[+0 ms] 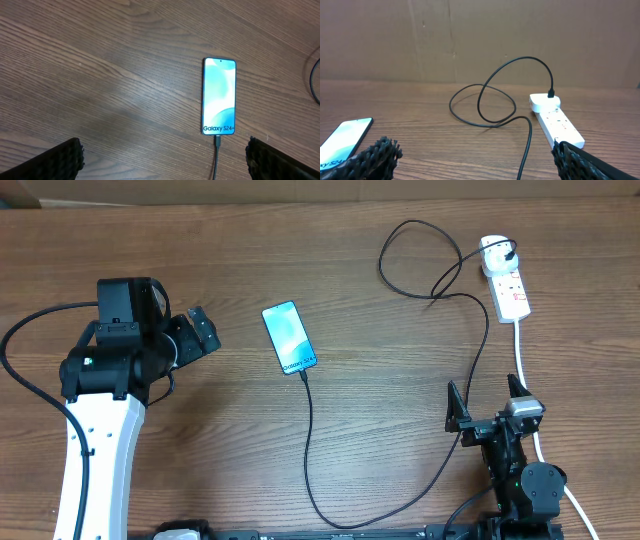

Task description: Plug charger to phone and switch on socket

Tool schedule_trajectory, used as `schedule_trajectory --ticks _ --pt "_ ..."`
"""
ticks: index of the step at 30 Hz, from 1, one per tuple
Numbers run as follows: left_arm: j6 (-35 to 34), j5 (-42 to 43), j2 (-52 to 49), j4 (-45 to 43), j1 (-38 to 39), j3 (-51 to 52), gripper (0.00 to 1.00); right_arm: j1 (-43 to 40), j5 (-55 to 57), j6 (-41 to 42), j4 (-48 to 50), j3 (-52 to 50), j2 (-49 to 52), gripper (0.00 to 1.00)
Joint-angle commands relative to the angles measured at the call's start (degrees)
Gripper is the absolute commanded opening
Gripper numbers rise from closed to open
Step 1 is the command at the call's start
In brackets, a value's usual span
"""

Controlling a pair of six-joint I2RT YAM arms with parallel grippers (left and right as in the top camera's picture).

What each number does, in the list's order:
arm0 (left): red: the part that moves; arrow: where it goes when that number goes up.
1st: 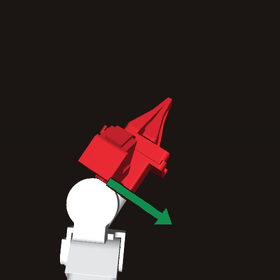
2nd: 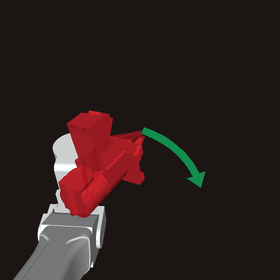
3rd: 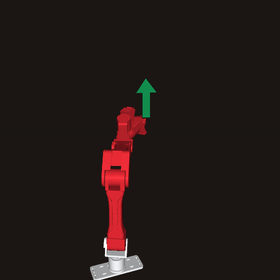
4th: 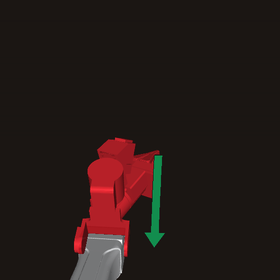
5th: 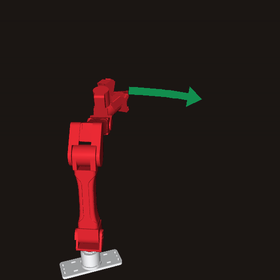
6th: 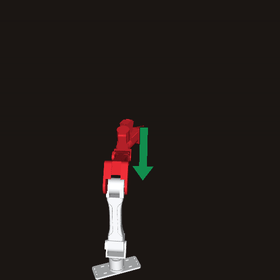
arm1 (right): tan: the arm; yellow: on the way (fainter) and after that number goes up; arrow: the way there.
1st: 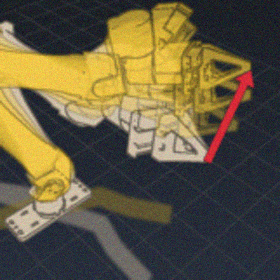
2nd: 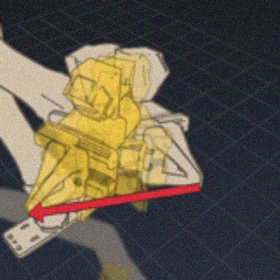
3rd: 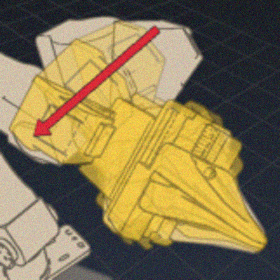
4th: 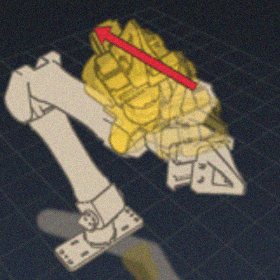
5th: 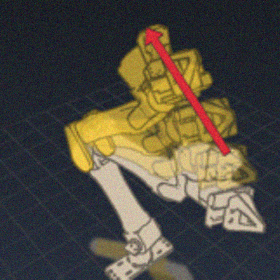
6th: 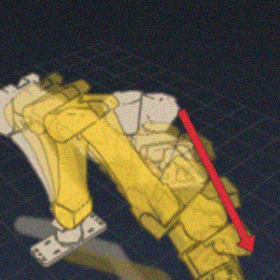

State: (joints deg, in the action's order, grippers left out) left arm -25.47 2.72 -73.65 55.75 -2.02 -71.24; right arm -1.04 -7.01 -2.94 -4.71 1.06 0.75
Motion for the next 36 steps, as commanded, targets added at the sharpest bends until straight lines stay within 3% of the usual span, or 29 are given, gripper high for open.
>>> schedule_trajectory --ticks 1,20,27,36 --pt "0.6 -0.2 -0.2 -0.1 -0.3 -0.2 1.00 -0.1 0.5 0.3 0.3 -0.6 -0.4 1.00" --pt "0.9 -0.6 -0.1 0.7 -0.4 -0.2 1.00 -0.1 0.5 0.3 0.3 -0.6 -0.4 1.00" --pt "1.9 -3.3 6.5 6.5 -0.3 2.6 0.99 -0.1 0.5 0.3 0.3 -0.6 -0.4 1.00" --pt "6.3 -3.8 20.0 1.0 -0.4 14.9 1.00 -0.1 0.5 0.3 0.3 -0.6 -0.4 1.00"
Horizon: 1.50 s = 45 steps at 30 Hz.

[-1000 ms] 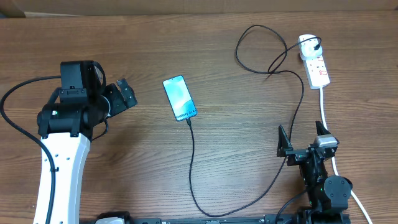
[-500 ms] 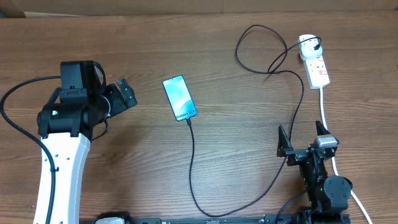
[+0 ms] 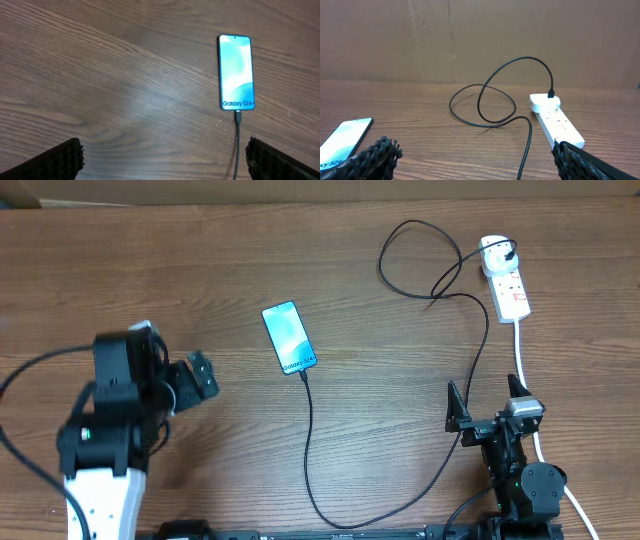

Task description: Plug charger to phone and switch on socket

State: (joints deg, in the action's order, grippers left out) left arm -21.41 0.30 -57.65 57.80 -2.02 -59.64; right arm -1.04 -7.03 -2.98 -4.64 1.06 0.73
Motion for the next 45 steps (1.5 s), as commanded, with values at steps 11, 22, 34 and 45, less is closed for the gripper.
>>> schedule_trajectory --ticks 11,22,34,45 --pt "3.0 -1.8 18.5 -1.6 -0.4 11.2 1.00 -0.1 0.5 0.4 0.2 -0.6 -0.3 1.00" --pt "3.9 -1.3 28.7 -1.9 -0.4 18.6 1.00 -0.1 0.5 0.4 0.2 -0.6 -0.3 1.00" --pt "3.9 -0.7 36.6 -3.2 -0.8 20.5 0.99 -0.1 0.5 0.4 0.2 -0.6 -0.3 1.00" --pt "5.4 -0.7 40.5 -3.2 -0.7 20.5 1.00 -0.1 0.5 0.4 0.2 -0.6 -0.3 1.00"
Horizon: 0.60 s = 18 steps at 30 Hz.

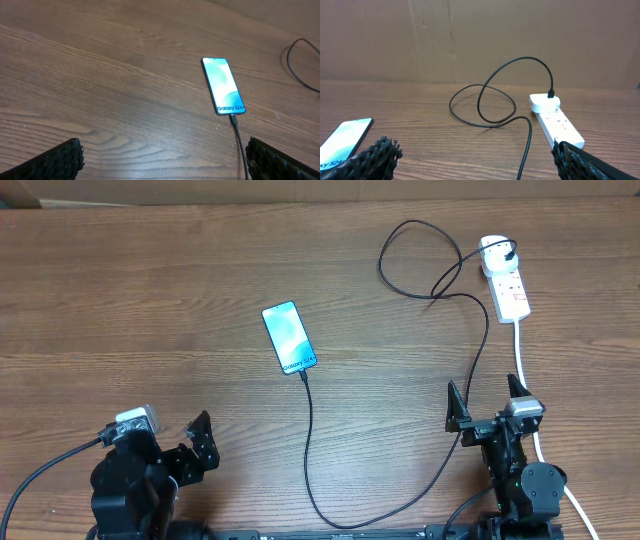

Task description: Plug charger to phone and switch on socket

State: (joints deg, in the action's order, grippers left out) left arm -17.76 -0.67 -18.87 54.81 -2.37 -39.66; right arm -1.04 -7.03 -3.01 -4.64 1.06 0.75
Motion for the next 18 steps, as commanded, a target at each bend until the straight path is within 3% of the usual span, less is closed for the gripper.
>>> schedule_trajectory --ticks 1,11,18 --pt "2.1 0.3 2.2 -0.2 -0.4 0.6 1.00 -0.1 0.5 0.4 0.2 -0.6 -0.4 1.00" --pt "3.5 0.5 8.3 -0.5 -0.3 3.3 1.00 -0.1 0.5 0.4 0.2 -0.6 -0.4 1.00" --pt "3.6 2.3 11.7 -7.4 -0.3 9.3 1.00 -0.1 0.5 0.4 0.2 -0.6 -0.4 1.00"
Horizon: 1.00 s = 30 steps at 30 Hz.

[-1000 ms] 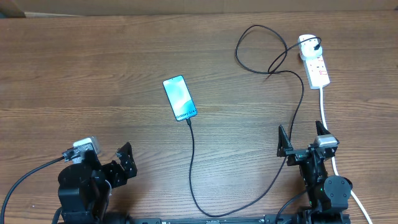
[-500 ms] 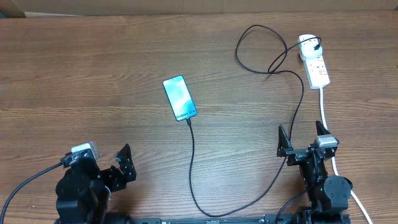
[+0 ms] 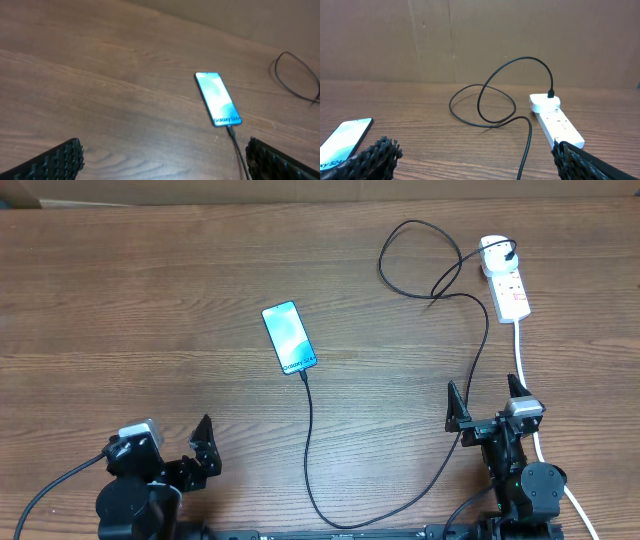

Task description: Plug charger to phone and switch on socket

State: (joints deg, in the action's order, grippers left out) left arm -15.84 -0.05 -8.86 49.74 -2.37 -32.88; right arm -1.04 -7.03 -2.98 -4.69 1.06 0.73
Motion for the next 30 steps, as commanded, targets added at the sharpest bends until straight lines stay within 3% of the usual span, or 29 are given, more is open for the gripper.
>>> schedule_trajectory --ticks 1,10,30 --pt "1.7 1.6 2.0 -3.4 -0.3 3.2 1.00 -0.1 0.5 0.4 0.3 -0.6 -0.3 1.00" --pt "1.7 1.1 8.0 -13.9 -0.3 10.4 1.00 -0.1 0.5 0.4 0.3 -0.6 -0.3 1.00" --pt "3.9 -0.6 8.6 -23.0 -0.3 11.1 1.00 -0.1 0.5 0.4 0.3 -0.6 -0.3 1.00"
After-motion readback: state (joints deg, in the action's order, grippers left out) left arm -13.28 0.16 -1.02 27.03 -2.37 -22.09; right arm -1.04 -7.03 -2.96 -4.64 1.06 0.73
